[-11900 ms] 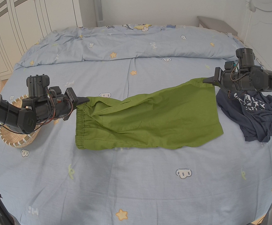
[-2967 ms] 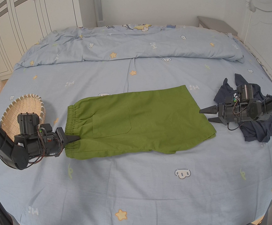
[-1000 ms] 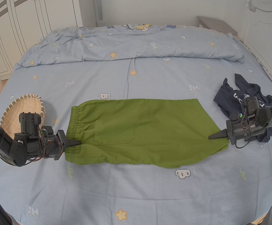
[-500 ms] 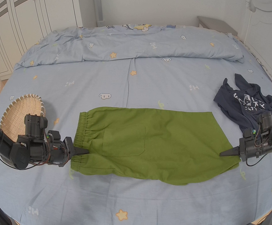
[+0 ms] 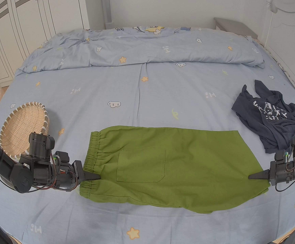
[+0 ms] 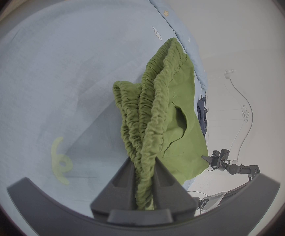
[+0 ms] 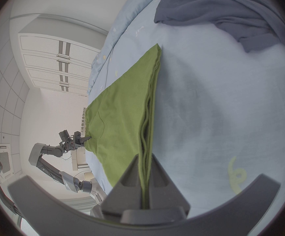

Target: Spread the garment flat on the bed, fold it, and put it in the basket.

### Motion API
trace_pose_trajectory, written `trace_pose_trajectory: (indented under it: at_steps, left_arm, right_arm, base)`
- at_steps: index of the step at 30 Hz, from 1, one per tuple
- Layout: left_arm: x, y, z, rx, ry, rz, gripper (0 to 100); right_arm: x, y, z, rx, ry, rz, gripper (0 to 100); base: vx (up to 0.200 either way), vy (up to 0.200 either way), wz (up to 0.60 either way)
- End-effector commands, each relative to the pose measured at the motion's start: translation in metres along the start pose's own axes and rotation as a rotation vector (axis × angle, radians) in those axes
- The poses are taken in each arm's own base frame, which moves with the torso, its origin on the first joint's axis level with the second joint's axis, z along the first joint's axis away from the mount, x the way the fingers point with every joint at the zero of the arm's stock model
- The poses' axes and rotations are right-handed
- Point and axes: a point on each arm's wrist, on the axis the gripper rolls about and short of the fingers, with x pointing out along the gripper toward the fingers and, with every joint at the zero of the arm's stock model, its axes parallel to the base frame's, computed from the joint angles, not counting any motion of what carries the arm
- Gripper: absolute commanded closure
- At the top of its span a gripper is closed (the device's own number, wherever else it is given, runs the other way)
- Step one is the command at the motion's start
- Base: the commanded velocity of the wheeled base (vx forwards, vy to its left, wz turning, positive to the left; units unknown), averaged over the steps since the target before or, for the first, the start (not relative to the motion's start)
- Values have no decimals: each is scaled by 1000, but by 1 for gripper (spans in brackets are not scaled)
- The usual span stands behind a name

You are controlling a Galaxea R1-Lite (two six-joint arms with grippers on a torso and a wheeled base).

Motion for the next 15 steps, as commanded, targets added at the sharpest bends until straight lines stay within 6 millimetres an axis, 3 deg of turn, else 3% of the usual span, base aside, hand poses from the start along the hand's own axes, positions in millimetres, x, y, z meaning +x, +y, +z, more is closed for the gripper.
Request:
trace_pose_trajectory:
  at_steps: [1,15]
  left_arm:
    - [-3,2,1,-6,-11,5,100]
    - [0,6,0,-14,-4,14,100]
  right_arm:
    - [-7,-2,-4,11,-19,-12,100]
    - [3,-7,-14,9,7,-1,100]
  base:
    - [0,0,0]
    - [0,0,0]
